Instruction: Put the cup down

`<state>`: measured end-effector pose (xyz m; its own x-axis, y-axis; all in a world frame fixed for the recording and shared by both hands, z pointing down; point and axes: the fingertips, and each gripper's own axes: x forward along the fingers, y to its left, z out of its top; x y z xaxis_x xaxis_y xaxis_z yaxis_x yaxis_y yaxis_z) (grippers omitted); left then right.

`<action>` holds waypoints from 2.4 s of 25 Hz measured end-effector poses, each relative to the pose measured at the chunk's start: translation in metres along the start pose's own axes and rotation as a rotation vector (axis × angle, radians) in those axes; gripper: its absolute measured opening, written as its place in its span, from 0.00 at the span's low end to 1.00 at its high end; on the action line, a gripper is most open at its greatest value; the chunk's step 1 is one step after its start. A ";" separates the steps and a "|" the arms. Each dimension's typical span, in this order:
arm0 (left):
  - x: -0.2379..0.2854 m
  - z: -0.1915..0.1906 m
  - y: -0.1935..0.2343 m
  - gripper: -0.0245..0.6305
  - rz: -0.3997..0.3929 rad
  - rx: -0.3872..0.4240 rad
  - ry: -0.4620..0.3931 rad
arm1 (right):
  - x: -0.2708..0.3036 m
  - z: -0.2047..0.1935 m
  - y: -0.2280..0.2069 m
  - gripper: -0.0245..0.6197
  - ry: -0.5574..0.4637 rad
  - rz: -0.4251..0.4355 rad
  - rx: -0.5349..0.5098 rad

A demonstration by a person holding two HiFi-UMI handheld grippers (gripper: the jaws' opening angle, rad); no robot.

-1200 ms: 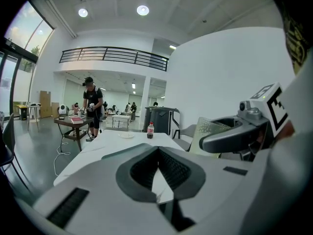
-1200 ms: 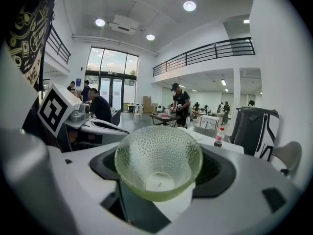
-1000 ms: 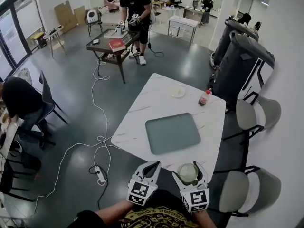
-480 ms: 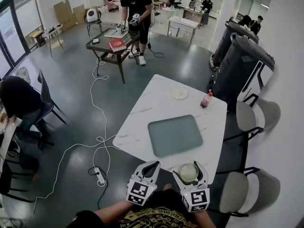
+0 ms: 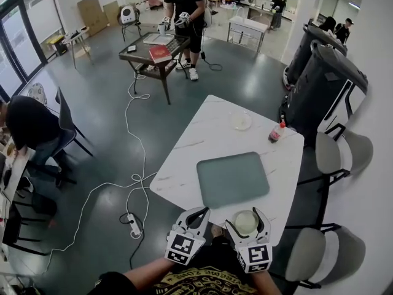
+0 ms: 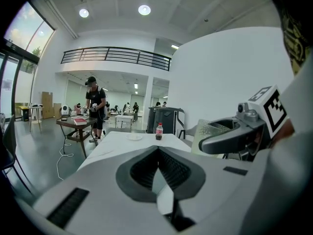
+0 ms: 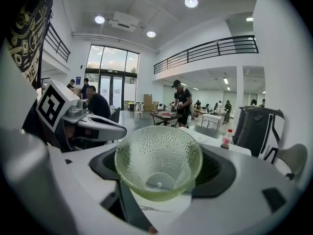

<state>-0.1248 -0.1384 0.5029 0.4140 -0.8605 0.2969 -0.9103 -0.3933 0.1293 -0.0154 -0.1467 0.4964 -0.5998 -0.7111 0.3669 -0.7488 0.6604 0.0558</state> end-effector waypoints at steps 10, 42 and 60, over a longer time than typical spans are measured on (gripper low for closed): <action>0.038 0.010 0.019 0.05 0.047 -0.020 0.018 | 0.040 0.009 -0.027 0.65 0.011 0.052 -0.014; 0.115 -0.033 0.068 0.05 0.208 -0.042 0.179 | 0.149 -0.034 -0.072 0.66 0.097 0.198 -0.023; 0.135 -0.070 0.071 0.05 0.230 -0.063 0.272 | 0.171 -0.074 -0.074 0.65 0.163 0.239 -0.029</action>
<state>-0.1338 -0.2599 0.6187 0.1898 -0.8032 0.5647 -0.9814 -0.1715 0.0860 -0.0420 -0.2990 0.6242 -0.7033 -0.4881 0.5169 -0.5823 0.8126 -0.0247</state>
